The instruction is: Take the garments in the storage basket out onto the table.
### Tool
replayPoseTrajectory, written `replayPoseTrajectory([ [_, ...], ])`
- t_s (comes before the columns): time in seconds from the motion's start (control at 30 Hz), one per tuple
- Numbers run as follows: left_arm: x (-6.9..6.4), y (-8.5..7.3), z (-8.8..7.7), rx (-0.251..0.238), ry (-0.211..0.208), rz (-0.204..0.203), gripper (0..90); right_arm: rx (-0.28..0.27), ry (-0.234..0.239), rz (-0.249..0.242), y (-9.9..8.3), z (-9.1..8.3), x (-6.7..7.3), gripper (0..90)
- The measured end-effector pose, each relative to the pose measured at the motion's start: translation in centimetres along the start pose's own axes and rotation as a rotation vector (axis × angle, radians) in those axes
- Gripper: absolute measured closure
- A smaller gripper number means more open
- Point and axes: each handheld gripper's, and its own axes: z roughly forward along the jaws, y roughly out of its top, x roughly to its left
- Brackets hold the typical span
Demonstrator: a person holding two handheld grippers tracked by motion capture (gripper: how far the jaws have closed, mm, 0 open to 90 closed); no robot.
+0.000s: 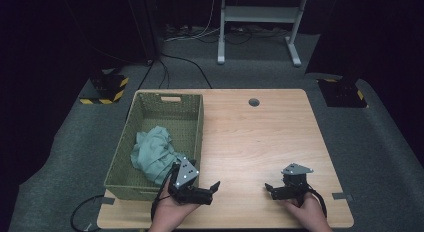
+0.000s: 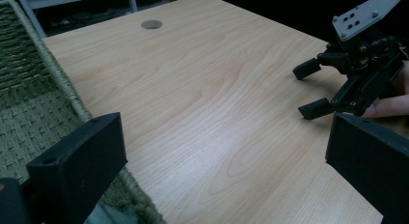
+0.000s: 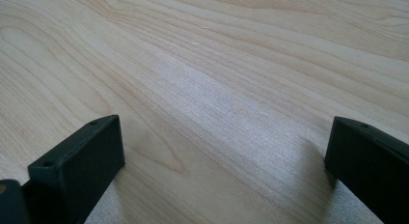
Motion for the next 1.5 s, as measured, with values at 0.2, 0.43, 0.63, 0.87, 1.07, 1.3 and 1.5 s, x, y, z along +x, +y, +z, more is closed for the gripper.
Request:
replayPoseTrajectory([
  [0.2, 0.8, -0.1, -0.6, -0.005, 0.02, -0.015, 0.7, 0.0, 0.0, 0.0, 0.0, 0.0, 0.0, 0.0],
  [0.43, 1.6, -0.1, -1.0, -0.004, 0.042, -0.025, 0.7, 0.0, 0.0, 0.0, 0.0, 0.0, 0.0, 0.0],
  [0.63, 2.4, -0.1, -0.9, 0.013, 0.055, -0.036, 1.1, -0.001, 0.001, 0.001, 0.0, 0.0, 0.0, 0.0],
  [0.87, 3.8, 0.5, -1.3, -0.002, 0.093, -0.06, 1.0, -0.001, 0.001, 0.0, 0.0, 0.0, 0.0, 0.0],
  [1.07, 5.4, 1.3, -2.1, 0.013, 0.141, -0.057, 0.9, -0.001, 0.001, 0.001, 0.0, 0.0, 0.0, 0.0],
  [1.3, 7.4, 2.5, -3.5, -0.023, 0.168, -0.062, 0.8, -0.001, 0.001, 0.0, 0.0, 0.0, 0.0, 0.0],
  [1.5, 9.6, 2.6, -3.7, 0.007, 0.195, -0.111, 0.5, -0.001, 0.004, -0.003, 0.0, 0.0, 0.0, 0.0],
])
